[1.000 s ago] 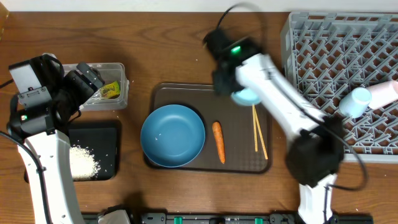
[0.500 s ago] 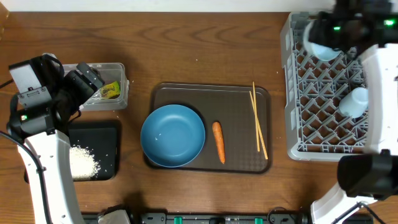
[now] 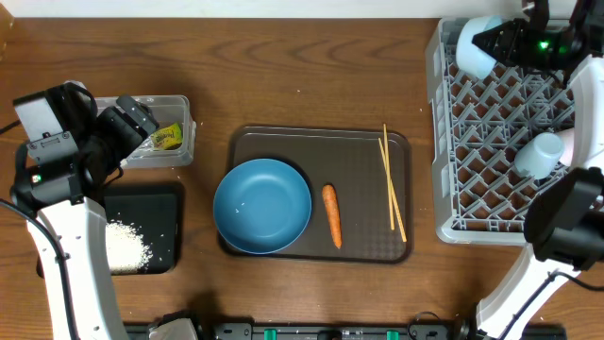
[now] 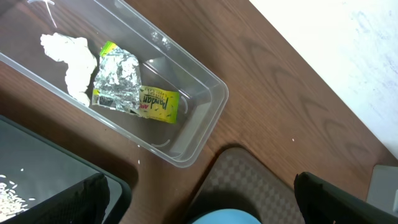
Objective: Sort waste into correct bins and load items into the dishwasher rack
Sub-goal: 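Carry the light-blue bowl with the right gripper to the rack, then lower the bowl upside down into the rack and open the right gripper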
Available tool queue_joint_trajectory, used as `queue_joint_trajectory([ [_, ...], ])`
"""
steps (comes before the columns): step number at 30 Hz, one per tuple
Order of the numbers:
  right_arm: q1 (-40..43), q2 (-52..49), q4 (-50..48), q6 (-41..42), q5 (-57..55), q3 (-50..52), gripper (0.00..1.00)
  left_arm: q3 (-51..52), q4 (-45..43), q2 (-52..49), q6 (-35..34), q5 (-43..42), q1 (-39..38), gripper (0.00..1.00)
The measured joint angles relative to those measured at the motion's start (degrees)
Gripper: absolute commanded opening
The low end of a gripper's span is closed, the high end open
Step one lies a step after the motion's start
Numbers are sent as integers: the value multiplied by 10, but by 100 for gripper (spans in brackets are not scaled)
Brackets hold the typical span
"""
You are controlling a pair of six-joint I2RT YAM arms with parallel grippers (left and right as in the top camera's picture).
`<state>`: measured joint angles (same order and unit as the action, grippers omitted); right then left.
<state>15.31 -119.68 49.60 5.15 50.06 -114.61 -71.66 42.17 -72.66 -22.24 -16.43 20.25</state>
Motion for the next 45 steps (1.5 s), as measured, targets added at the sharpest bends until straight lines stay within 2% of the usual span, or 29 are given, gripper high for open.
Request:
queue_joint_trajectory([
  [9,12,-30,-3,1,23,0,5,0,0,0,0,0,0,98],
  [15,33,-31,17,3,1,0,1,0,0,0,0,0,0,98],
  [23,35,-31,18,3,-8,0,1,0,0,0,0,0,0,98],
  [45,53,-87,15,-12,96,-3,3,0,0,0,0,0,0,98],
])
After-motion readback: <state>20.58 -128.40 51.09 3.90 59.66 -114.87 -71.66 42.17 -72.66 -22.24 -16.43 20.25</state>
